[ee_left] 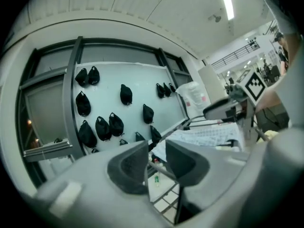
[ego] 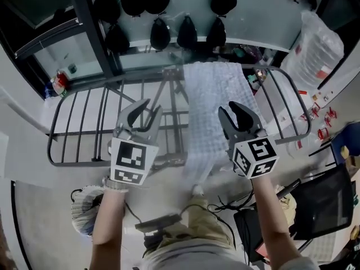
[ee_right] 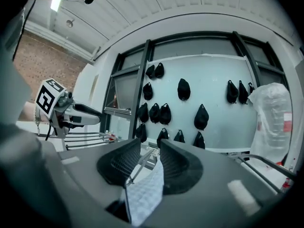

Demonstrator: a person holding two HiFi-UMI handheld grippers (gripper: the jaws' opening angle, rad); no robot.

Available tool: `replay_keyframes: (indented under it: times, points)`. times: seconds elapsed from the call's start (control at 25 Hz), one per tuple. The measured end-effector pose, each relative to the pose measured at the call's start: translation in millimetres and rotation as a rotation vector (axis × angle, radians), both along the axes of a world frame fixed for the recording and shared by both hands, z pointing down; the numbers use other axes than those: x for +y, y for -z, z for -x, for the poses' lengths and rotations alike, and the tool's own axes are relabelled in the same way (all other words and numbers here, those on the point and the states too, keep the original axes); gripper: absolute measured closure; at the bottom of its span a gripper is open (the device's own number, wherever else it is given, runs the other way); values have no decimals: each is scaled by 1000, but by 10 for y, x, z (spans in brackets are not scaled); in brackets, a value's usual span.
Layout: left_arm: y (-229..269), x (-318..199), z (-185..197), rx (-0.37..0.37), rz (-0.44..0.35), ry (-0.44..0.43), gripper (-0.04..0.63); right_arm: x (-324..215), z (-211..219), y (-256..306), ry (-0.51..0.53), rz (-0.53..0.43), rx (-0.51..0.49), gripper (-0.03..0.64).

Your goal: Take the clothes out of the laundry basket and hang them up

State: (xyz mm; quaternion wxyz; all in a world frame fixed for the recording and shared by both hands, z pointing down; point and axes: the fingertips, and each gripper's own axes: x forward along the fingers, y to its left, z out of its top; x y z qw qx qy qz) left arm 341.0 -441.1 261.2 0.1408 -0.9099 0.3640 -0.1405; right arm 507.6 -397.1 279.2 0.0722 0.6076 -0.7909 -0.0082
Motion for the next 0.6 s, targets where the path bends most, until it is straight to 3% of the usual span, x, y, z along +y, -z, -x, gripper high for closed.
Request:
replay_keyframes:
  times: [0.4, 0.6]
  points:
    - [-150, 964, 660, -14, 9, -22, 491, 923, 772, -38, 14, -13, -17, 485]
    - [-191, 1427, 794, 7, 10, -52, 491, 1310, 1038, -90, 68, -10, 34, 485]
